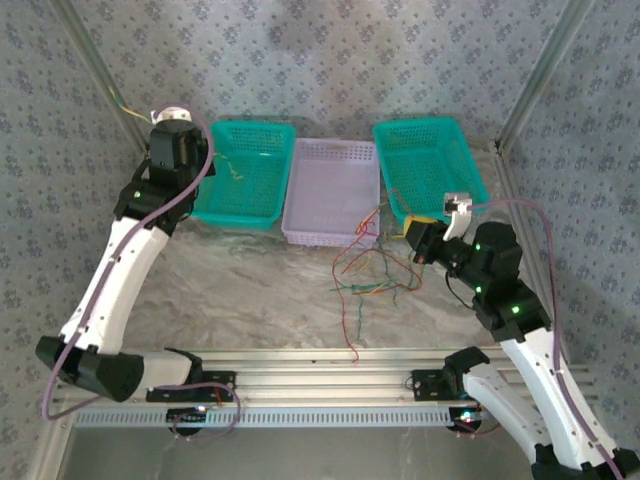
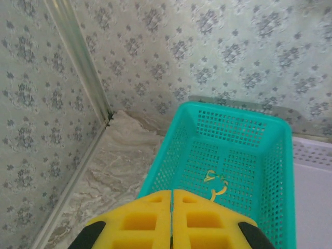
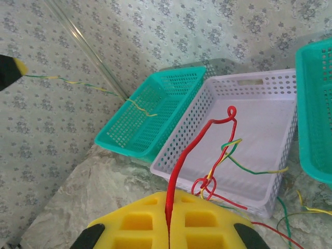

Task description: Untangle the cables

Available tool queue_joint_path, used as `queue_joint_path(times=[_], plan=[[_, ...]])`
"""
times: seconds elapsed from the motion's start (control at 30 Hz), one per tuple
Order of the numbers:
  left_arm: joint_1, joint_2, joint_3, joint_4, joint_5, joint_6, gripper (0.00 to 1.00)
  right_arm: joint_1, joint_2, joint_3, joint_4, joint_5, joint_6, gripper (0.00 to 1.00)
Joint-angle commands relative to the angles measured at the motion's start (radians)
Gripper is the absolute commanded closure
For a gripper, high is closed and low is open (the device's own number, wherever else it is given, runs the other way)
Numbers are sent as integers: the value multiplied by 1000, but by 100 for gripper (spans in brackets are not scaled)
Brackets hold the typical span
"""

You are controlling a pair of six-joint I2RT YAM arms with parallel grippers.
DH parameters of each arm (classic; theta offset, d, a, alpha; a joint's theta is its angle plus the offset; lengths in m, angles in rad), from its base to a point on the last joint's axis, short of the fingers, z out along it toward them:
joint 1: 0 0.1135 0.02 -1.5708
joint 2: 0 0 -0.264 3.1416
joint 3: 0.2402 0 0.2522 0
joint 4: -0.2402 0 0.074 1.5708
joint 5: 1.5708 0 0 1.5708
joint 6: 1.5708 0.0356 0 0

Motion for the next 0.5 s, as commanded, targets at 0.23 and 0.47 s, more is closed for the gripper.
queue_joint_path(times=[0.23, 0.47], plan=[[35, 224, 28, 36, 108, -72, 100, 48, -20, -2, 24, -26, 30, 100], [17, 448, 125, -41, 118, -108, 100, 89, -22, 1, 7, -5, 24, 100]])
